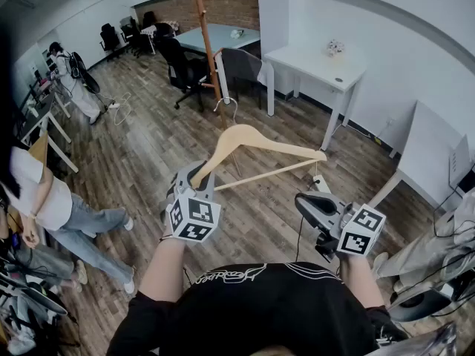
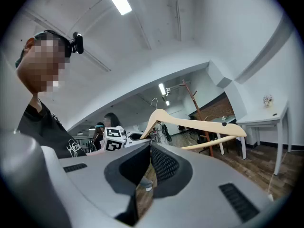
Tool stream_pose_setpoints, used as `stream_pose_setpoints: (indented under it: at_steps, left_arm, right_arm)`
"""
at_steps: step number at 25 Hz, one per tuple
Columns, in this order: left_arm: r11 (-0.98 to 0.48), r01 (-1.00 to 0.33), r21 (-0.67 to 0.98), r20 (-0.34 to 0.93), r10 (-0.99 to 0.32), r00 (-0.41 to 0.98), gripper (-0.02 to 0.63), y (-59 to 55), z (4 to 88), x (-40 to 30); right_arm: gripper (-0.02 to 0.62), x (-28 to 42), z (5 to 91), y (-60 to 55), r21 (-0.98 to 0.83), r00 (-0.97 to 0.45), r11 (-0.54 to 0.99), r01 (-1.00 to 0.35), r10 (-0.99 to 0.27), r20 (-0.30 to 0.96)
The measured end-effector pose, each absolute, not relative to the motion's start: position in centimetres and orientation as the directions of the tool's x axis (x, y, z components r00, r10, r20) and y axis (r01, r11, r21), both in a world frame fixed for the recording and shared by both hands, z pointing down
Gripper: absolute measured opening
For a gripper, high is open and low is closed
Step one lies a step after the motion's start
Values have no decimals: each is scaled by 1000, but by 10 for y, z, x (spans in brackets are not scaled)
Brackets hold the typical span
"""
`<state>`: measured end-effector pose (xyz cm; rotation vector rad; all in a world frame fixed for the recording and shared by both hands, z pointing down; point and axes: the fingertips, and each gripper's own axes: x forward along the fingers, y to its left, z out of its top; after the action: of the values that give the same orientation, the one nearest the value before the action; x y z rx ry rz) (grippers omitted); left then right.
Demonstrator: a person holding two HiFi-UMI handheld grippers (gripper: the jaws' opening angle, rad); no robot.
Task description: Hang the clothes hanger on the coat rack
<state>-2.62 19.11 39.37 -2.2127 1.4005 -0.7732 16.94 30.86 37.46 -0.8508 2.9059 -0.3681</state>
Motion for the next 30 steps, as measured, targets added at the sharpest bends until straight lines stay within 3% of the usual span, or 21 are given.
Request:
stream_pose_setpoints:
  at_steps: [17,30]
  left_arm:
    - [-427,-696,-578,272,-904,330,58,171,412,-45]
    - [-456,-705,-544,293,-890,349,58,12,437,-81]
  right_arm:
    - [43,152,391,277,-338,-852,809,-482,-523,-37]
    - [43,113,413,116,-382,-840,772,-508,-543,21]
